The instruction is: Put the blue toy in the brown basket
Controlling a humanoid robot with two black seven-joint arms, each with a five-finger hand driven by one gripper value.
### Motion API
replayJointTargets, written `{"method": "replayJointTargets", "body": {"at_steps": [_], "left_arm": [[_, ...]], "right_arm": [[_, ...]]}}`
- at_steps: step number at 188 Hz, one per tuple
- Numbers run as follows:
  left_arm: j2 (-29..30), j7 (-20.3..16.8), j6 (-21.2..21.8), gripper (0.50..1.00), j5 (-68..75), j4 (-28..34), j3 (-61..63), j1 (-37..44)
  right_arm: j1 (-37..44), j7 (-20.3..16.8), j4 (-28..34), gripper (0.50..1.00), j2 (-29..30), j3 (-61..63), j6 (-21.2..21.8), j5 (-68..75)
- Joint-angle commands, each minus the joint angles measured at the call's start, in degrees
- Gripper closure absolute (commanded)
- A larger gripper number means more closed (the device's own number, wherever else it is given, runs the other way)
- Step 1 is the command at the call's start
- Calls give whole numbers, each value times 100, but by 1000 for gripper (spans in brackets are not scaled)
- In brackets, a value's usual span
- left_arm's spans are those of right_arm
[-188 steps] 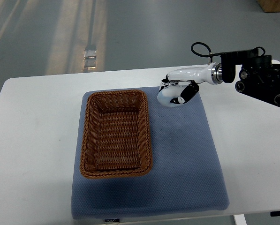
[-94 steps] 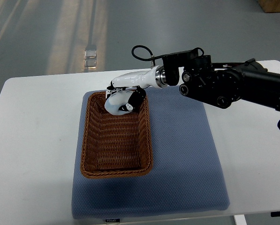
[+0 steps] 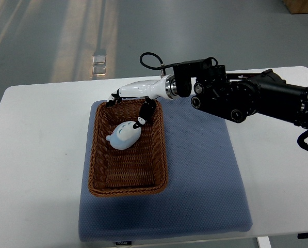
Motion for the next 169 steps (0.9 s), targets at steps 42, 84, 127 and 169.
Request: {"method": "replayJointTargets", "body": {"at_steps": [42,84,127,169], "left_arm": [[0,-9,0,500,1,17,0,-5],[0,-9,0,500,1,17,0,-13],[0,-9,0,500,-8,9,0,-31],[0,-9,0,500,-8,0,0,-49]], "right_arm": [[-599,-67,3,642,-974,691,-414,1064],[-1592,-322,-199,642,-1546,2000,-546,2092],[-2321,-770,-261,642,-1660,3160,-563,3305],[-2585,-867,-243,642,-1607,3293,-581,4404]]}}
